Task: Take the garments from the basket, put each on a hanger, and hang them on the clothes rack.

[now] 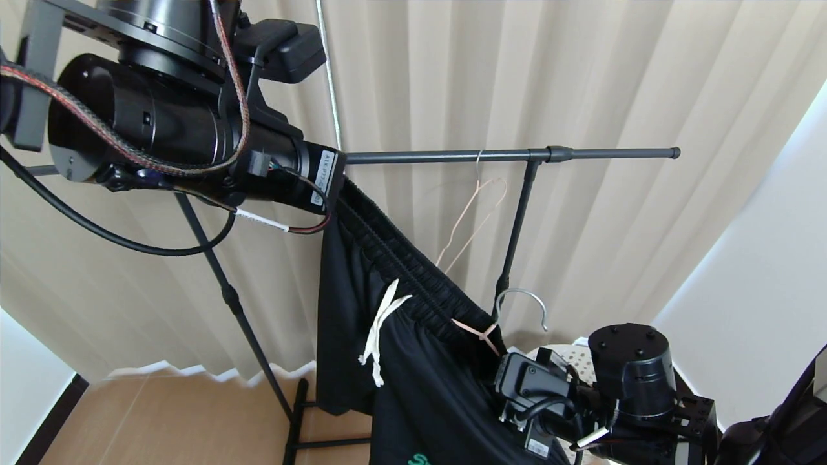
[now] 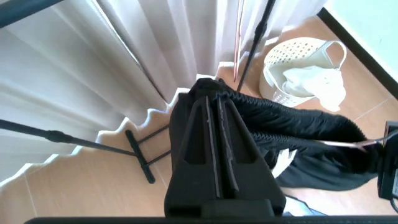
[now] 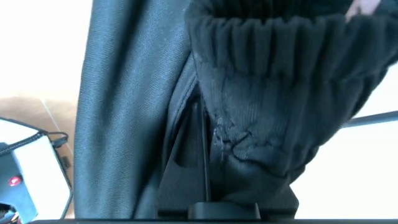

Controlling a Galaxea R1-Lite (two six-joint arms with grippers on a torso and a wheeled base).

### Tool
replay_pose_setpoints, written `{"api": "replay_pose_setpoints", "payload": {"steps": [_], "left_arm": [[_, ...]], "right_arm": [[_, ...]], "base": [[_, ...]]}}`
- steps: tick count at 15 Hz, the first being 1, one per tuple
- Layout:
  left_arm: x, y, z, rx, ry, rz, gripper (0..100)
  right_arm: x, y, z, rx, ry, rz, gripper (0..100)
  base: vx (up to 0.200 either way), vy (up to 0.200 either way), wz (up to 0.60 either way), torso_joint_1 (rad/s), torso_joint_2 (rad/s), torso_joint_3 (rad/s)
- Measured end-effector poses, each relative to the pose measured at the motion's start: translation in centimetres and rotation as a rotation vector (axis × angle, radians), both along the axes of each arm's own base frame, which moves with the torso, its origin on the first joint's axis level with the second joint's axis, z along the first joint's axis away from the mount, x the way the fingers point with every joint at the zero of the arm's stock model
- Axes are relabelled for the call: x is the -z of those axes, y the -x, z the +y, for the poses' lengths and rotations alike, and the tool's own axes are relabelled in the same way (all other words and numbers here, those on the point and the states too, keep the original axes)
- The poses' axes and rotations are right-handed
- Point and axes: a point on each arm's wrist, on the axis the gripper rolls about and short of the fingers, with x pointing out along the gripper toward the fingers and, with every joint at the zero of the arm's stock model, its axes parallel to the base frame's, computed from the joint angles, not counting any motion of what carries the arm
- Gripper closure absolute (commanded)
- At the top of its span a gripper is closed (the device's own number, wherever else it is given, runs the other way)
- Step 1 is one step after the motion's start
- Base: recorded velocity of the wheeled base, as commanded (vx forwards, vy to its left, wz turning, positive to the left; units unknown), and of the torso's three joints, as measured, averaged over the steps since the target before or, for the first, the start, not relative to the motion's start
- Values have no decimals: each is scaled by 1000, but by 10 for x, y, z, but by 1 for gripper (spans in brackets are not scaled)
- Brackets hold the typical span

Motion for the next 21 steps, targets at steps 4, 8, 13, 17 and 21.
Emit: {"api": "replay_pose_setpoints", "payload": {"steps": [4,8,13,17,21], "left_arm": [[22,13,-14,63,-66,95,100],[49,27,-31,113,-93,185,100],[61,39,-56,117,-21,264,100],[64,47,-74,138,36,298,100],[55,50,-77,181,83,292,100]], "right_arm": [[-17,-18,-5,105,-102,-44,100],[-33,-26,-8,130,-181,-124,100],[-38,-27,-9,132,-217,-169,100],[-35,-26,-9,134,-208,-167,100],[-32,-26,-8,130,-202,-157,100]], "base": [[0,0,0,0,0,0],[0,0,0,0,0,0],[0,0,0,0,0,0],[0,0,0,0,0,0],[0,0,0,0,0,0]]}}
